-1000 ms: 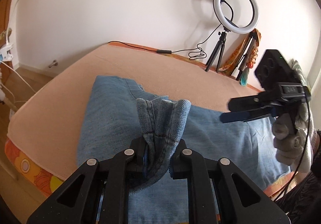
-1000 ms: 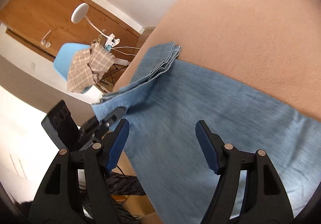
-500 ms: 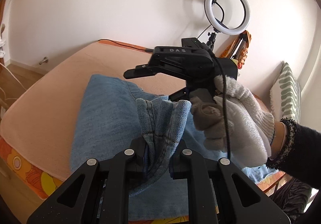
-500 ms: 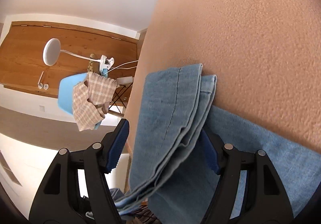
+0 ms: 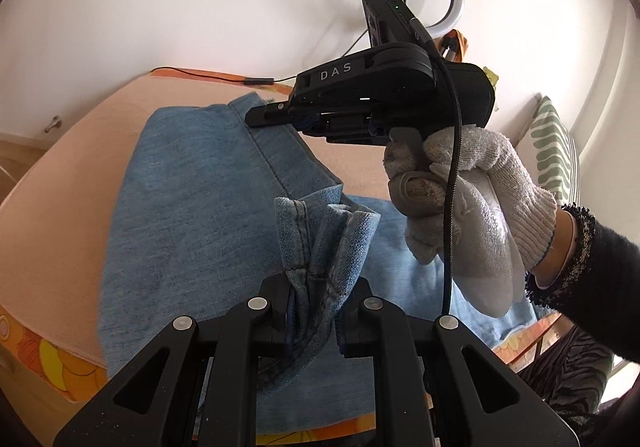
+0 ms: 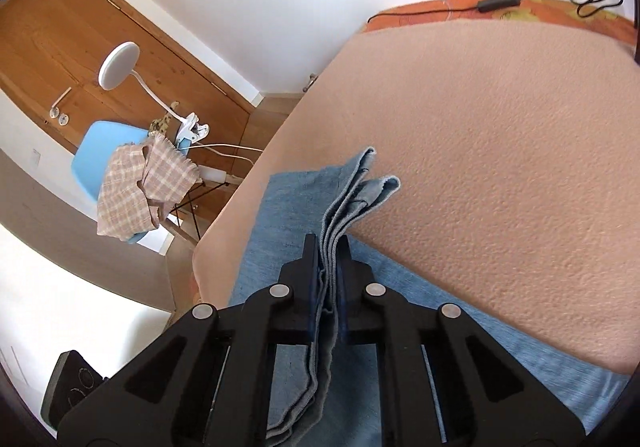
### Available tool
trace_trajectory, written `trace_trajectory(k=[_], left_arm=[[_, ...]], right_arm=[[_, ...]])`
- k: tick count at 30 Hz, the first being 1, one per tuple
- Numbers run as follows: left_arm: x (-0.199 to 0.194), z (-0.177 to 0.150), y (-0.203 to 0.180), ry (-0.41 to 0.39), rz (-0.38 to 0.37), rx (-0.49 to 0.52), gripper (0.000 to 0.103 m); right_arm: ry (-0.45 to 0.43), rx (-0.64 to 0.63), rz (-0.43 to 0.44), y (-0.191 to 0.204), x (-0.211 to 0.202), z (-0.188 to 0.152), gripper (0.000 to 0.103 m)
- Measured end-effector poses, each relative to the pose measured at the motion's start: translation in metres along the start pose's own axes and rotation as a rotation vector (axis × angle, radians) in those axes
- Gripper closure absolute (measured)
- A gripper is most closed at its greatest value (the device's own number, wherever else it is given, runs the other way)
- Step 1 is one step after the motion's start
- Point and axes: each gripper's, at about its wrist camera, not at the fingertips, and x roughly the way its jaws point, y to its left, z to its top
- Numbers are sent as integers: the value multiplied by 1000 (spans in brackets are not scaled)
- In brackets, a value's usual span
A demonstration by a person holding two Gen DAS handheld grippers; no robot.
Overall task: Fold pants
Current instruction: 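Carry the waistband over the jeans toward the hem with both tools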
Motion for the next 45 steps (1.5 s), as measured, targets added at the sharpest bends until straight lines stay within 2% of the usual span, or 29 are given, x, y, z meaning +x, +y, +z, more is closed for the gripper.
trace_trajectory(k=[5,13,25,45], left_arm=[[2,6,-33,3,-85,37,90],[5,6,-81,28,-201,99,90],[19,13,-122,76,-323,129,90],[57,15,-210,159,-491,252,90]], right_arm=[[-68,-39,-45,-3,-52,-4,94],[-131,23,-92,-31,-117,-23,95],[-191,30,-164,-49,-178,-44,95],[-279,79,-300,-87,-285,-95,95]])
